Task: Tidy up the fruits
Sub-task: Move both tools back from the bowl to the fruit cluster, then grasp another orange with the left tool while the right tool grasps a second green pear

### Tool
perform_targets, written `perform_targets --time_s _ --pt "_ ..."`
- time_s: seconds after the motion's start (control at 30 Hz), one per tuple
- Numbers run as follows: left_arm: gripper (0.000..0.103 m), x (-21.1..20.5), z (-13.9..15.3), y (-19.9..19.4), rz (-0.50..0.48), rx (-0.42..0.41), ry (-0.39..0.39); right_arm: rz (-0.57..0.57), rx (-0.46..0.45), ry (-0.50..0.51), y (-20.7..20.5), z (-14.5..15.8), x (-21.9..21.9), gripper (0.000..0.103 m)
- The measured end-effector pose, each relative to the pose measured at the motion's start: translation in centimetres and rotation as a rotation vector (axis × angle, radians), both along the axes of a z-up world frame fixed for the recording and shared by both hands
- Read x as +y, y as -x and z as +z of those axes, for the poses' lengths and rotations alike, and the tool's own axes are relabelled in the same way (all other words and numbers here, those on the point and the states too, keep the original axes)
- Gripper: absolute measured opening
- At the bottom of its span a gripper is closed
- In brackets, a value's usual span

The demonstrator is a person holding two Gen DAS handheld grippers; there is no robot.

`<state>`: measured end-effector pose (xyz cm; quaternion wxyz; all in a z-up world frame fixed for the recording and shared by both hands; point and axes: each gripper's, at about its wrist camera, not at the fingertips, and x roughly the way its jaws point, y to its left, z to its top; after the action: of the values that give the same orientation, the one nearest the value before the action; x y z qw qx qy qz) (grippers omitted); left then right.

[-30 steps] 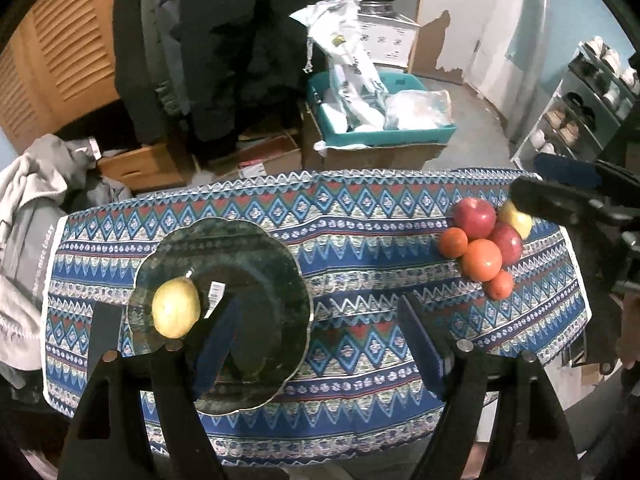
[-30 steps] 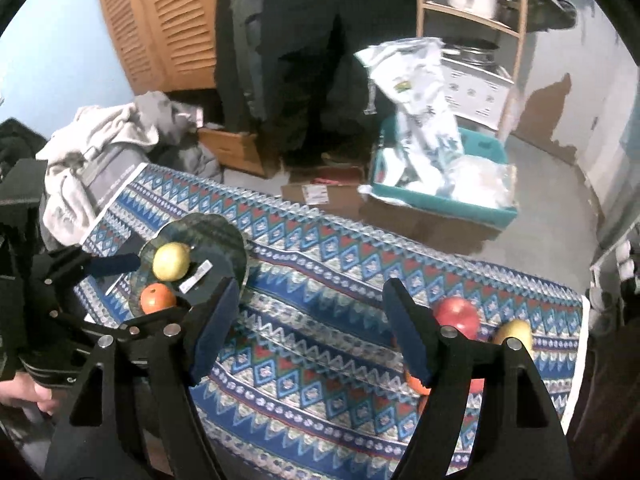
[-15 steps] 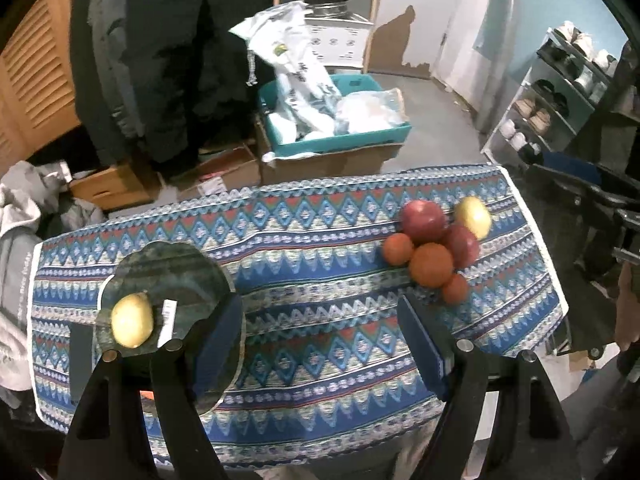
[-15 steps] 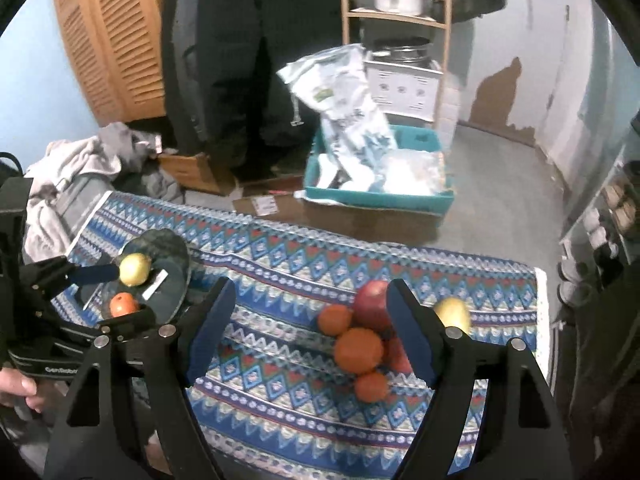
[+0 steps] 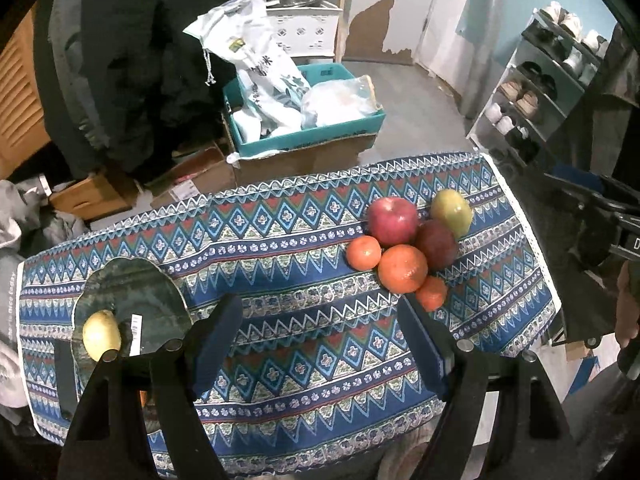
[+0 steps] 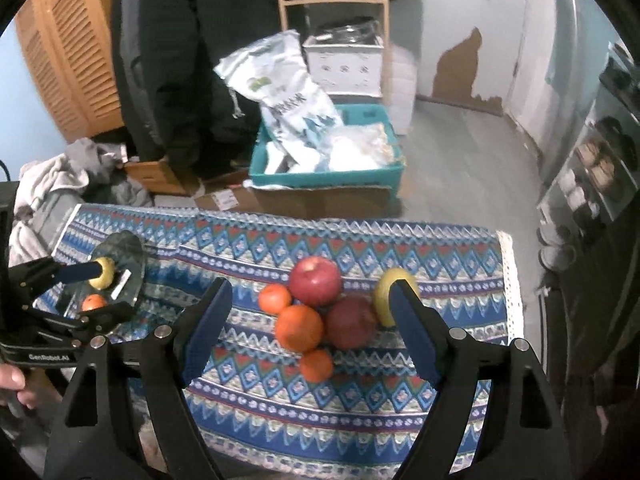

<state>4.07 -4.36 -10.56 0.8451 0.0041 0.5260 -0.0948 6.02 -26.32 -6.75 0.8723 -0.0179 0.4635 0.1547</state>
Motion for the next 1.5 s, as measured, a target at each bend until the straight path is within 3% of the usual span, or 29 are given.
perform_targets --time_s 0.33,0.7,1.2,1.5 --pt "0.081 -1.3 -1.1 -3.0 0.002 0.048 0.001 -0.007 0.091 0.014 -2.8 -1.8 -2.6 0.081" --pt "0.081 -4.5 -2.5 -7.1 -0.064 0.08 -0.035 0.013 0.197 0.082 -6.9 -5.0 -3.7 0.081" --pt "0.081 -7.0 -9.6 -11.1 -0.121 0.231 -0.007 -0.026 0.372 0.083 -11.0 -13.5 -6.0 0.081" --pt "0.081 -7.2 -14.3 -12.5 -0.099 0.326 0.018 0.0 0.423 0.086 -11.5 -16.5 -5.5 0.081"
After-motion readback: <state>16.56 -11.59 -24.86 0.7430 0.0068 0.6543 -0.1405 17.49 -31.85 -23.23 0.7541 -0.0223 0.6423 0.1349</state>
